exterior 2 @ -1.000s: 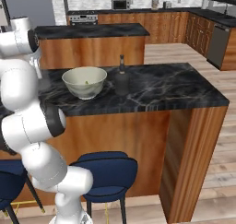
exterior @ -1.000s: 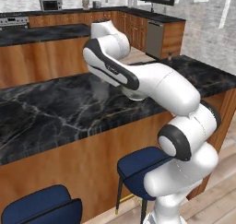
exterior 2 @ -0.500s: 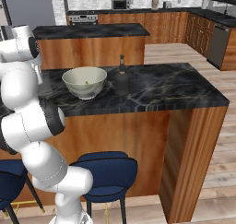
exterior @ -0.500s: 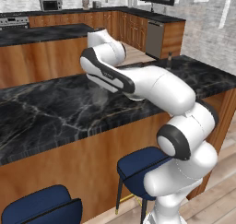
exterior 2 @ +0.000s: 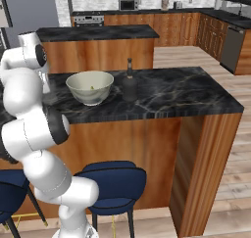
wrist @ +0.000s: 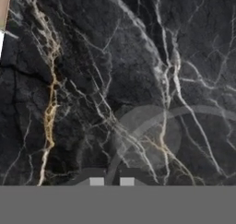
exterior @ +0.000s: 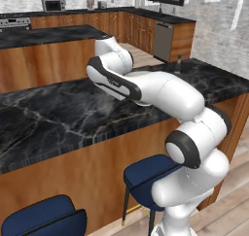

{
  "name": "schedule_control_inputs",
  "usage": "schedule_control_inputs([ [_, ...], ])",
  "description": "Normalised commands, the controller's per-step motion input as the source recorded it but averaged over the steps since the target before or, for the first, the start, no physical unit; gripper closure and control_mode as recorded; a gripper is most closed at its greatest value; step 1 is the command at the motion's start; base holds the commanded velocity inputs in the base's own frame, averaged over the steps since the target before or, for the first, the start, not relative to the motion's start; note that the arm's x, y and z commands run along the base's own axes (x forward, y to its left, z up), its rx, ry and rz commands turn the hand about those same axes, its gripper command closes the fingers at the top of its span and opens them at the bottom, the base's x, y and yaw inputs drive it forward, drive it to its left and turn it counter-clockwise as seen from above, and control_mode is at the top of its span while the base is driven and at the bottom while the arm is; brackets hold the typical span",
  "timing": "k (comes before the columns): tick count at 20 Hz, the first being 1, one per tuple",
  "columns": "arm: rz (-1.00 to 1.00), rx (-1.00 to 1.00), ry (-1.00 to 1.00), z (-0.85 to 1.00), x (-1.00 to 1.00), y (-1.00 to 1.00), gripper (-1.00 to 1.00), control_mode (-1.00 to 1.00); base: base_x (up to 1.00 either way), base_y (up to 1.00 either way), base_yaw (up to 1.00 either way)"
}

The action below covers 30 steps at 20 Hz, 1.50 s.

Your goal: There is a bowl on the dining counter. Grab a lemon wedge from the fridge and place it in the bowl. Then get the liquor bottle and glass cup from the cabinet and place them next to the bowl.

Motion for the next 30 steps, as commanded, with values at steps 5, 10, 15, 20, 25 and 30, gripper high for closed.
schedule_control_inputs([
  [5,0.00,0.00,-0.01,-0.24,0.21,-0.04,1.00,-1.00,0.00,0.00,0.00],
  [10,0.00,0.00,0.00,-0.29,0.01,0.14,-1.00,-1.00,0.00,0.00,0.00],
  [15,0.00,0.00,0.00,0.03,0.00,-0.02,-1.00,-1.00,0.00,0.00,0.00],
  [20,0.00,-0.03,-0.03,0.47,0.00,-0.01,-1.00,-1.00,0.00,0.00,0.00],
  [25,-0.01,-0.06,-0.17,0.68,-0.20,0.00,-1.00,-1.00,0.00,0.00,0.00],
  [30,0.00,-0.02,-0.37,0.58,-0.81,-0.04,-1.00,-1.00,0.00,0.00,0.00],
])
